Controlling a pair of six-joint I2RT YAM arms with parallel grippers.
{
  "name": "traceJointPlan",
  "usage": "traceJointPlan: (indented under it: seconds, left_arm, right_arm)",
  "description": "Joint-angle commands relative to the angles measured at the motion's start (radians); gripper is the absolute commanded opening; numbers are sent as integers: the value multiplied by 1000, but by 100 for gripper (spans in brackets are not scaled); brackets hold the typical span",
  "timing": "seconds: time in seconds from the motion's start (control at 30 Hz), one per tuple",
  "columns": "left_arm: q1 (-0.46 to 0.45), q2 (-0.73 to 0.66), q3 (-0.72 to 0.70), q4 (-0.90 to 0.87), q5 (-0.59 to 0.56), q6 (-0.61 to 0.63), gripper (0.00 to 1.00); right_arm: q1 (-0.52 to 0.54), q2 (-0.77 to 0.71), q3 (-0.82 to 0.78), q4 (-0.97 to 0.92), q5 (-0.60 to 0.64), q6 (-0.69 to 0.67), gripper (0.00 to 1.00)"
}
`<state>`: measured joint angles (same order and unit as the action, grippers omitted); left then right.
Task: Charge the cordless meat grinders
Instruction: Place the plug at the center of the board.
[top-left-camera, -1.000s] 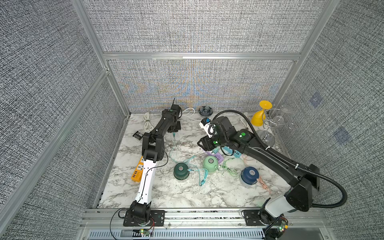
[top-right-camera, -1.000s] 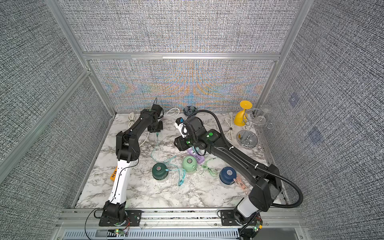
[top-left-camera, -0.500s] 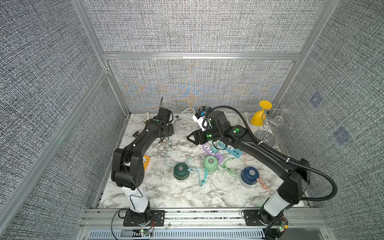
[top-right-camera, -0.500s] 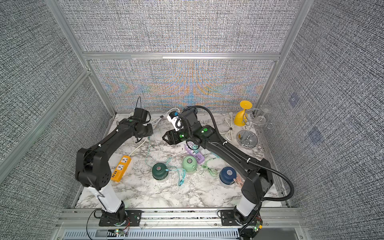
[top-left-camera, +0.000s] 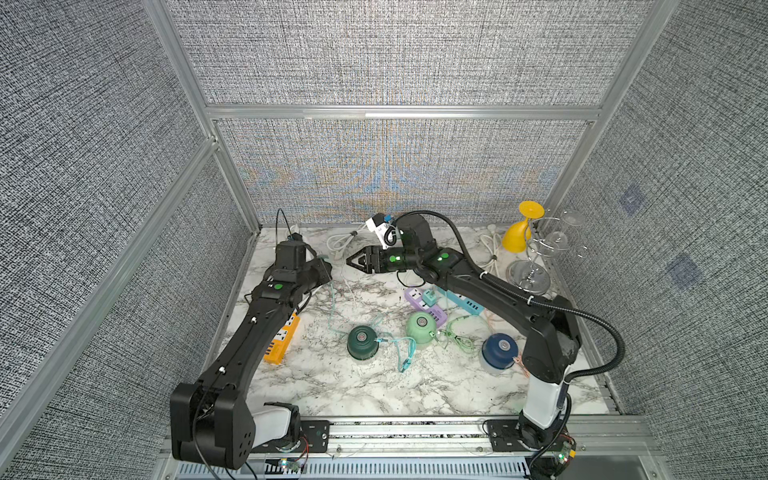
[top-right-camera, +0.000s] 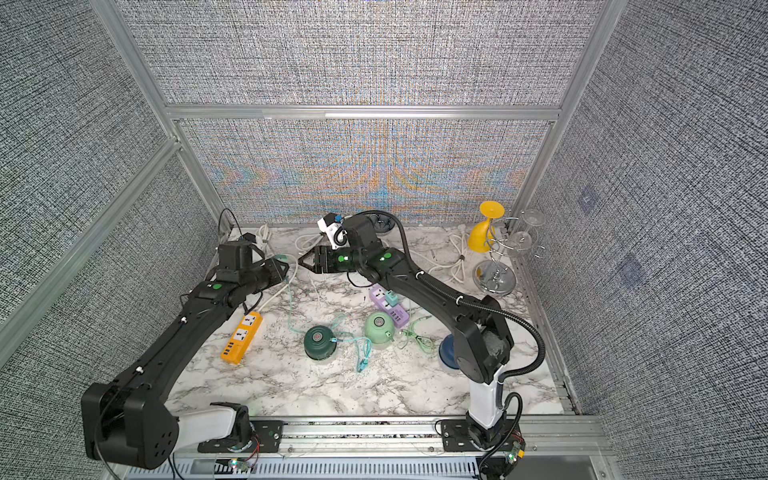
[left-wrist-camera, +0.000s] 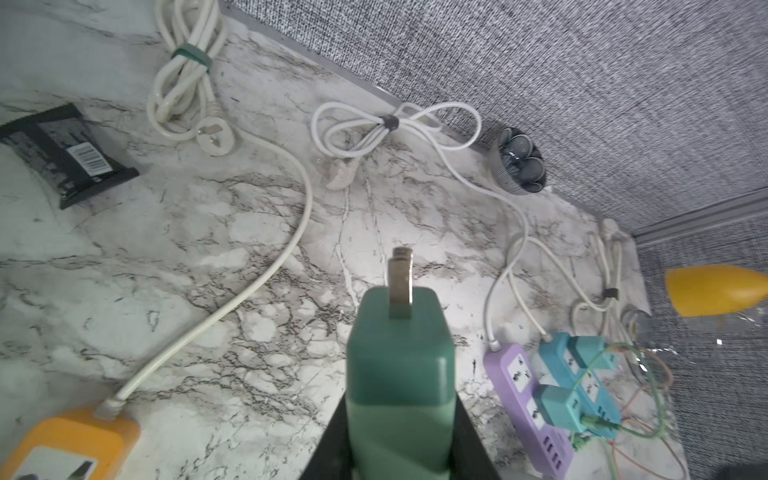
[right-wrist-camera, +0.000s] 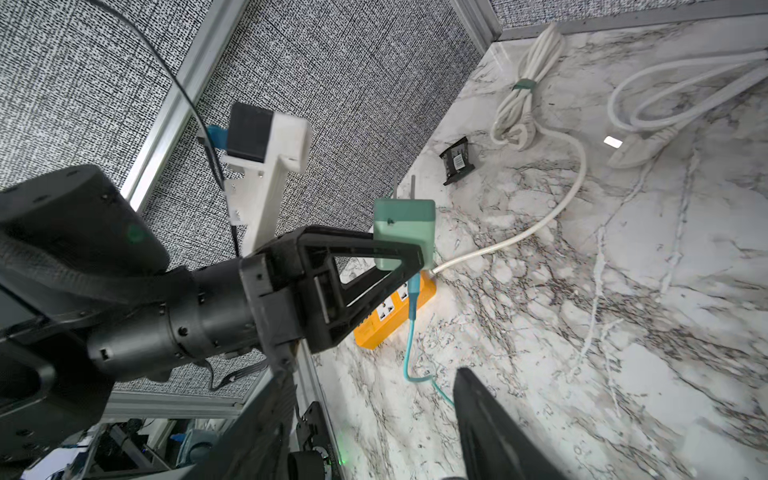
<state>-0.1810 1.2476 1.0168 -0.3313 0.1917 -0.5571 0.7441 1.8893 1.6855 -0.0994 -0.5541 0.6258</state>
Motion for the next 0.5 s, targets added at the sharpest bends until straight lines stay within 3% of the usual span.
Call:
traceJointPlan:
  seconds: [0.0,0.3,0.47]
  left_arm:
    - [6,-57,-22,13,140,5,0]
    - [14,-244,-182,151,263,11,0]
    - [21,-282,-213,189,314,-3,0]
  right_arm:
    - [-3,13,3,66,-77,45,64]
    - [-27,73,-21,312,-178,260,66]
    - [-29,106,-32,473,-226,385,66]
